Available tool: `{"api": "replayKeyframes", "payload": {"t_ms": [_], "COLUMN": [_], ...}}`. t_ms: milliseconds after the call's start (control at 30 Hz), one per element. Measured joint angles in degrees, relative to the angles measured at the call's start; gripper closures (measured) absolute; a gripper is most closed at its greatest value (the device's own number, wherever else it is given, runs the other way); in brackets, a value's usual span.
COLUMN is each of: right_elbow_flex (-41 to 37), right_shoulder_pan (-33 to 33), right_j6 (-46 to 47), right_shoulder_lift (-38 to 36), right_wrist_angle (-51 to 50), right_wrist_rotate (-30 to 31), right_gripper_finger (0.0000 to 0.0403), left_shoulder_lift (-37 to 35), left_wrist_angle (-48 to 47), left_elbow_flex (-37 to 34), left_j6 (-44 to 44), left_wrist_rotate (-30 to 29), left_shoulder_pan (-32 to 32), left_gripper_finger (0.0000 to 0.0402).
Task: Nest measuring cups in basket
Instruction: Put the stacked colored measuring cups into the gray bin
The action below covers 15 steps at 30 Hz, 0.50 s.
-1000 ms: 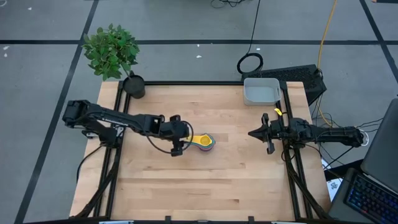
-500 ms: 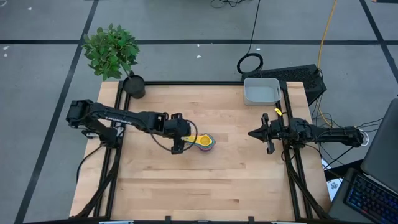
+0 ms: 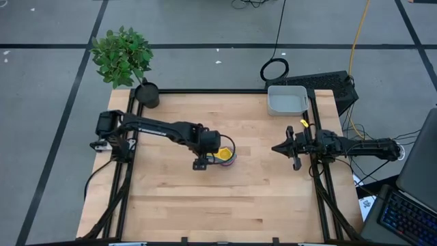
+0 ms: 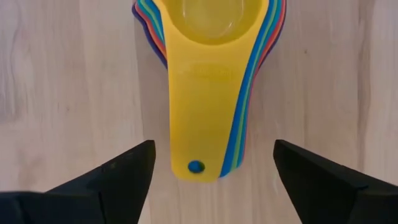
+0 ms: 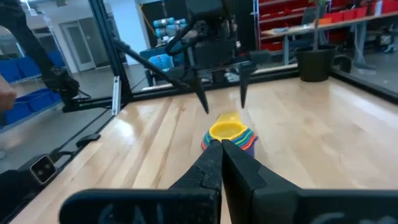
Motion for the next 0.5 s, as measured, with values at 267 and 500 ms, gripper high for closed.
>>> {"api": "replayKeyframes", "payload": {"t_ms": [267, 500], "right_elbow_flex": [-0.02, -0.02], "right_shoulder_pan": [0.02, 0.02], "right_j6": [0.86, 0.86], "right_shoulder_lift": [1.23, 1.23], "right_wrist_angle": [-0.13, -0.18], "right_wrist_rotate": [-0.06, -0.25], "right_gripper_finger": [0.0403, 0.0403], "left_shoulder_lift": [0.81, 3.04], "left_wrist_angle": [1.49, 3.35], "left_elbow_flex": [0.07, 0.09], "left_j6": [-0.1, -0.69], "left_wrist_rotate": [0.06, 4.05], "left_shoulder_pan": [1.11, 0.85], "left_gripper_finger": [0.0068, 0.0068]}}
